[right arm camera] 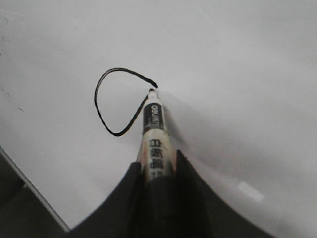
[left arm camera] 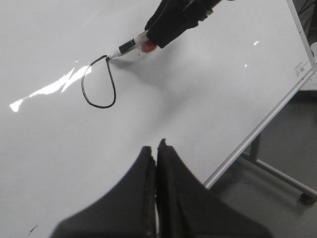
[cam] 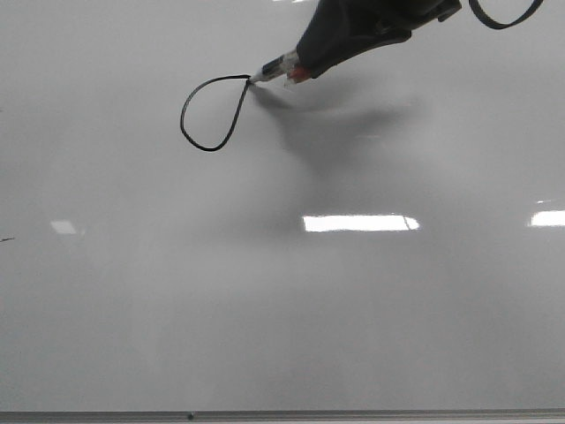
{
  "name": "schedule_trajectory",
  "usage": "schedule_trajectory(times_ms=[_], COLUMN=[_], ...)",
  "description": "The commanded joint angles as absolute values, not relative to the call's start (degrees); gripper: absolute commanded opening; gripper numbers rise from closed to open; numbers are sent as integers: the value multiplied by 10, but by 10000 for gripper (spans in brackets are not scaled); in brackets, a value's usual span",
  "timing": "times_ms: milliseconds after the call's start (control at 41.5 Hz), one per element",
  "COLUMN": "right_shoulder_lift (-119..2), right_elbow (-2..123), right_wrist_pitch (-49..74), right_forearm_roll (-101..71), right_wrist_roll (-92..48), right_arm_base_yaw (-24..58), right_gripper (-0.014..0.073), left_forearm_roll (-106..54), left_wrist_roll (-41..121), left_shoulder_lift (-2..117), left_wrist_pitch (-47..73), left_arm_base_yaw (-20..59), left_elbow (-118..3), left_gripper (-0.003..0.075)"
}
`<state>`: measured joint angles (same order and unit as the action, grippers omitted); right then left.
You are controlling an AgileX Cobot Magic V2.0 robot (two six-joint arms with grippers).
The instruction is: Write number 9 on whiteboard
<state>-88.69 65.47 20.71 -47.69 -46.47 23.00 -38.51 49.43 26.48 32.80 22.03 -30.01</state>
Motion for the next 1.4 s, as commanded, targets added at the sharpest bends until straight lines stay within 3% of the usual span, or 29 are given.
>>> schedule_trajectory(times_ms=[0,482,723,795,940,1012,1277,1373], right_shoulder_lift=[-868,-959,-881,-851,-822,-814,-806,-806], right_elbow=[671,618,625,638,673,686,721,724], right_wrist_pitch=[170,253,328,367,427,441,476,480], right_forearm_roll=[-473,-446,-442,-429,-374,-356,-342,-343], right_wrist_roll=[-463,-462,-509,-566,-634,-645,-658,-658], right_arm_base_yaw=[223,243,294,321,368,393,464,476], right_gripper=[-58,-58,-58,-58,-58,-58,-58,-58], left_forearm_roll=[-405,-405,-398,-378,-368,-374,-330,-330], left_wrist_roll=[489,489,489,491,570,619,633,633], left_shoulder_lift=[268,268,269,289,369,426,551,554], left_wrist_pitch=[293,293,310,338,399,433,390,370], left_arm_base_yaw=[220,220,220,220,220,224,352,357], left_elbow=[-315,-315,-317,-327,-363,-388,-429,-430], left_gripper=[-19,-19,-10,58,328,420,420,372])
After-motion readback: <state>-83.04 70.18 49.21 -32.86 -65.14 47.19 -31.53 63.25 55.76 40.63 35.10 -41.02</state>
